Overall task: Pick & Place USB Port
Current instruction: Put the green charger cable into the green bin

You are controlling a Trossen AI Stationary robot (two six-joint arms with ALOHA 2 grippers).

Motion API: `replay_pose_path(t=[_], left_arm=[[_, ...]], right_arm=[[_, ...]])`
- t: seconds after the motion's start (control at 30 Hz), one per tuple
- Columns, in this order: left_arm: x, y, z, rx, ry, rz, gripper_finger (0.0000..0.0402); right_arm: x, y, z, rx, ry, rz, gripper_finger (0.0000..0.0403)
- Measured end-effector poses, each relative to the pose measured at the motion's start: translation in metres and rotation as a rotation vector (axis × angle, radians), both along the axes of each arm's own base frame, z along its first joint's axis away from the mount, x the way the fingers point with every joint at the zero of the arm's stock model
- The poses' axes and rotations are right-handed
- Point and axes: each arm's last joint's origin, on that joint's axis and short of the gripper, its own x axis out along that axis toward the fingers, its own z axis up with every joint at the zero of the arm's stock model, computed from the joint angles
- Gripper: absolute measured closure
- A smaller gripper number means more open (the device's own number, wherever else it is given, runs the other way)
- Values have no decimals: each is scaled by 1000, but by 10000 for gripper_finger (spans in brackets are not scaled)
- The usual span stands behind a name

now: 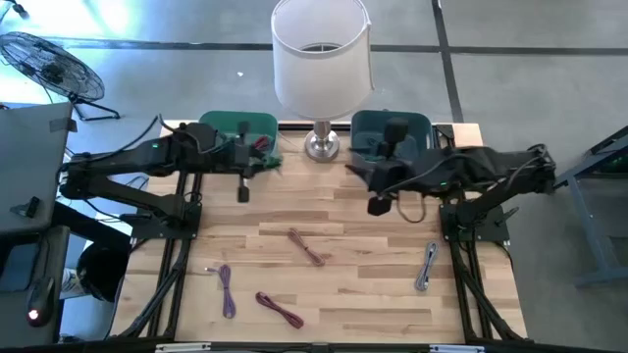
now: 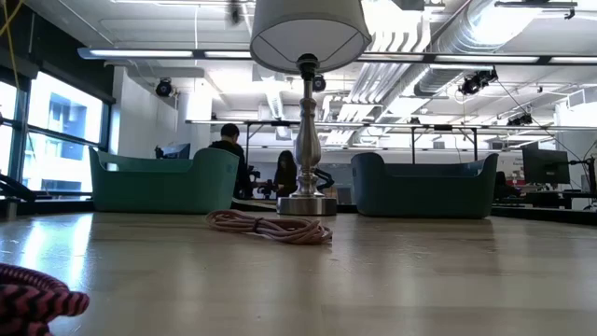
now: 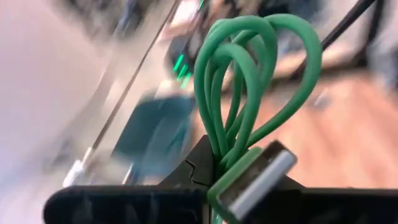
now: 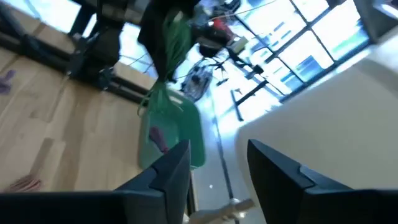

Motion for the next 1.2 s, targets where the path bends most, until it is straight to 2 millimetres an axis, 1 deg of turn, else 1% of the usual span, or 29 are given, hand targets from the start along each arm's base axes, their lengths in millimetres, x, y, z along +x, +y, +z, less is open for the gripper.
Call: replay_pose_path(t=[0.17,0.27,0.33,0.43,0.57,0.77,0.87,0.97,1.1,1.2], left_arm=[[-33,5,-16,68,240,234,390],[-45,7,-21,113,328,343,390],[-51,10,-26,142,396,402,390],[-56,20,-33,160,500,488,390],[-59,42,-43,112,643,578,390],[-54,79,-57,36,785,506,371],[-51,100,-68,0,869,493,379],[-48,122,-81,-21,957,483,391],[-42,150,-101,-66,1060,454,387],[-40,166,-116,-123,1101,409,387]], right_arm=[[-20,-1,10,48,-49,-14,243],[-29,-4,13,82,-62,-24,243],[-31,-4,14,100,-69,-30,242],[-31,-4,13,100,-64,-31,242],[-30,-4,12,94,-56,-20,242],[-30,-4,12,95,-55,-18,242],[-31,-4,12,102,-51,-20,242],[-31,-4,9,123,-38,-21,242],[-32,-4,7,151,-22,-27,242],[-33,-4,4,174,-12,-38,242]])
